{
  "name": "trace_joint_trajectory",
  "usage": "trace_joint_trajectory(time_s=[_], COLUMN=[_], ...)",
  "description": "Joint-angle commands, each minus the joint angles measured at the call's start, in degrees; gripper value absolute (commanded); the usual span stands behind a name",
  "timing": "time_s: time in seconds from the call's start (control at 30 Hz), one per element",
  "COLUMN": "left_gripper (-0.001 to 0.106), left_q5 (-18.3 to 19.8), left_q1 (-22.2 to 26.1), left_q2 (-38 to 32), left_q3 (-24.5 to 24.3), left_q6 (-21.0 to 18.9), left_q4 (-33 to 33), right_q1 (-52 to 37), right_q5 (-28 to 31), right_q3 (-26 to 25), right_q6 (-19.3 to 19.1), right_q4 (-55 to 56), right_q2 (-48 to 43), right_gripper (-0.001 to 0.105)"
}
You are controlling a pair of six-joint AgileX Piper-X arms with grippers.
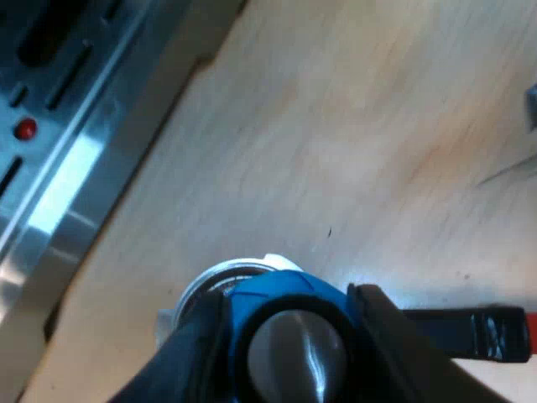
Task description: Grind coffee beans and then tamp
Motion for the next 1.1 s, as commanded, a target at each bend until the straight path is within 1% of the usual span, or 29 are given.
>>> trace_joint_trajectory(time_s=[0.03,0.27,1.1], left_gripper=[0.000,0.000,0.000], left_q5=[-1.04,-3.17,-3.09], left_q1=[-0.13,-0.13,-0.13], left_q2=[0.35,1.38,1.85], left_q3=[-0.45,-0.45,-0.05], left_q6=[0.74,2.03,2.44], left_q4=[-0.74,-1.54,-3.17], right_q1=[-0.23,-0.23,-0.23], right_q5=[-0.52,-0.52,-0.52], right_q3=[0.17,0.17,0.17], right_q6=[-0.82,-0.82,-0.73], right_q4=[-0.43,-0.43,-0.43], right_q2=[-0.18,-0.18,-0.18], right_gripper=[0.070,0.070,0.070])
